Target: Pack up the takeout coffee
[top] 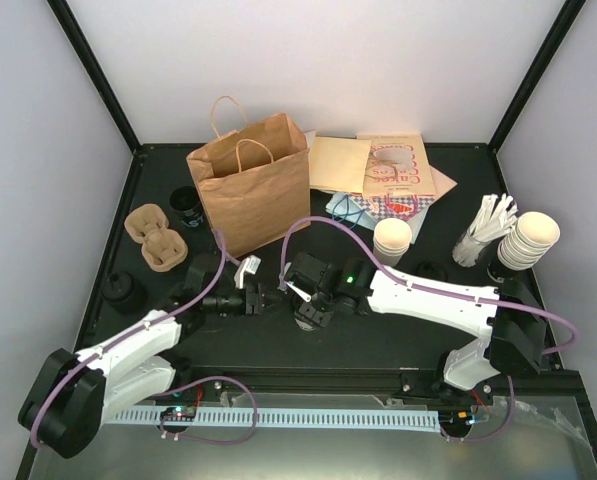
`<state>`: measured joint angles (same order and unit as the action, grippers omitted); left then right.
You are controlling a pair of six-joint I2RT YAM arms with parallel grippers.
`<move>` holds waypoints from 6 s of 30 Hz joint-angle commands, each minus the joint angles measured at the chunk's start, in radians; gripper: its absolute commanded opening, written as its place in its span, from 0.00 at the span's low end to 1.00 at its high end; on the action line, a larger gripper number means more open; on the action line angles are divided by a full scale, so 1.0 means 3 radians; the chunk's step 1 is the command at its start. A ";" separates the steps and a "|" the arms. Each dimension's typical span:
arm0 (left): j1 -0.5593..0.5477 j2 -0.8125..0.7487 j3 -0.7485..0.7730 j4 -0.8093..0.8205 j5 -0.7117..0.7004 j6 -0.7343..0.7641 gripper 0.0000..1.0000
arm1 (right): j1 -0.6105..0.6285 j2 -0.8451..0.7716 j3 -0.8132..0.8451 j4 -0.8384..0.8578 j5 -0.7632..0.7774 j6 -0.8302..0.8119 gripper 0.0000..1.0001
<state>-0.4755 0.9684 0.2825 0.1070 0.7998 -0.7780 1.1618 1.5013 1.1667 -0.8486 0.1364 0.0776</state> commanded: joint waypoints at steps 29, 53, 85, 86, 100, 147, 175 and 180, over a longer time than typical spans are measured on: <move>-0.0274 0.0553 0.0302 0.0138 -0.0277 -0.0104 0.39 | 0.0070 0.0165 -0.0156 -0.0281 -0.0120 -0.0007 0.65; -0.0387 0.0883 0.0535 -0.0030 -0.0340 -0.0005 0.40 | 0.0093 0.0218 -0.0256 -0.0197 -0.0132 0.0068 0.65; -0.0966 0.0185 -0.0092 -0.0213 -0.0949 -0.0455 0.41 | -0.0044 0.0322 -0.0341 -0.0204 -0.0232 0.0324 0.64; -0.0993 0.0170 -0.0075 -0.0266 -0.0979 -0.0461 0.41 | -0.0045 0.0327 -0.0341 -0.0202 -0.0230 0.0329 0.64; -0.1126 -0.0059 -0.0063 -0.0432 -0.0964 -0.0665 0.41 | -0.0048 0.0381 -0.0261 -0.0164 -0.0232 0.0356 0.63; -0.1416 0.0204 -0.0083 -0.0700 -0.1205 -0.0861 0.41 | -0.0049 0.0374 -0.0289 -0.0114 -0.0187 0.0383 0.63; 0.0426 -0.0467 0.2642 -0.3250 -0.1572 0.1099 0.61 | -0.0607 -0.0263 0.0031 -0.0305 0.0505 0.0508 0.62; 0.0958 -0.0104 0.3341 -0.3483 -0.1608 0.1460 0.63 | -0.0649 -0.0344 0.0064 -0.0266 0.0501 0.0478 0.61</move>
<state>-0.2810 0.8711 1.1366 -0.8158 0.3355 -0.4778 0.9756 1.4357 1.1606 -0.9306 0.2554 0.2192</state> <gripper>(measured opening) 0.620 0.679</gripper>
